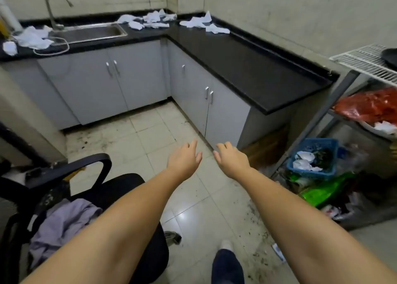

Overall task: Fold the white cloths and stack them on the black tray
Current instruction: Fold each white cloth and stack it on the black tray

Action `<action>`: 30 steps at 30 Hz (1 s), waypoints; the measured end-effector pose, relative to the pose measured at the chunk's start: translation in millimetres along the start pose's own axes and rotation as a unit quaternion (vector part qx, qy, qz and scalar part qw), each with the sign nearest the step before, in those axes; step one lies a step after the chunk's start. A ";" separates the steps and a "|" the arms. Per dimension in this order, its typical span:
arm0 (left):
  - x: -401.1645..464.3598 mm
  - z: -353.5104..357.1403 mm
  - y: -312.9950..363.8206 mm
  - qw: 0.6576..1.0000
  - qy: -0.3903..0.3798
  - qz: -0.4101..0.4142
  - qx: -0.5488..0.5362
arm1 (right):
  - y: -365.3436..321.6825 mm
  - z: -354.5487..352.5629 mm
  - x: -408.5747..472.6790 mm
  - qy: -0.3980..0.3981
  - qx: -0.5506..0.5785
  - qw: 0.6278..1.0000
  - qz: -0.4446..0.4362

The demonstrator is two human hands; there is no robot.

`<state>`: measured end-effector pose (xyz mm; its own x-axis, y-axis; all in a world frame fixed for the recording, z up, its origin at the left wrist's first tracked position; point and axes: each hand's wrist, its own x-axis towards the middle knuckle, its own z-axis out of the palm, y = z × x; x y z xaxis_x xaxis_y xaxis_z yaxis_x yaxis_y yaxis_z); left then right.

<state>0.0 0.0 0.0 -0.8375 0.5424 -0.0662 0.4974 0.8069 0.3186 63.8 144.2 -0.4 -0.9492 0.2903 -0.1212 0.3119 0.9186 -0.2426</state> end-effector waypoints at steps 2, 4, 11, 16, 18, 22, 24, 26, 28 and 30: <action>25.1 11.5 2.9 1.000 -0.019 -0.022 -0.004 | 15.7 5.2 22.7 -0.022 -0.003 1.000 0.002; 53.5 21.3 4.0 0.998 -0.041 -0.052 -0.005 | 35.1 10.3 49.3 -0.050 -0.012 0.999 -0.008; 159.2 22.2 0.8 0.991 -0.060 -0.120 -0.006 | 78.9 -3.7 169.3 -0.104 -0.035 0.992 -0.058; 240.4 6.1 -26.0 0.981 -0.032 -0.181 -0.061 | 71.4 -10.3 274.9 -0.123 -0.052 0.987 -0.087; 278.5 -3.1 -47.0 0.975 -0.014 -0.201 -0.090 | 59.2 -10.8 320.3 -0.122 -0.054 0.986 -0.100; 368.2 -25.1 -105.5 0.973 0.004 -0.210 -0.096 | 26.5 -11.6 426.2 -0.102 -0.055 0.986 -0.118; 416.1 -41.3 -135.6 0.975 0.003 -0.204 -0.089 | 8.3 -15.4 480.0 -0.089 -0.042 0.989 -0.108; 463.5 -61.2 -163.3 0.979 -0.006 -0.188 -0.080 | -8.5 -24.4 531.0 -0.087 -0.030 0.991 -0.097; 511.4 -82.4 -187.6 0.983 -0.014 -0.169 -0.066 | -21.5 -36.4 579.8 -0.078 -0.019 0.993 -0.089; 558.9 -101.1 -206.2 0.987 -0.021 -0.151 -0.040 | -29.6 -48.8 623.9 -0.063 -0.013 0.995 -0.077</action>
<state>-593.5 113.2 -7.1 -0.9342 0.2899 -0.2078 0.2051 0.9132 0.3522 -539.7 311.2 -21.9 -0.9727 0.1102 -0.2042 0.1595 0.9567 -0.2435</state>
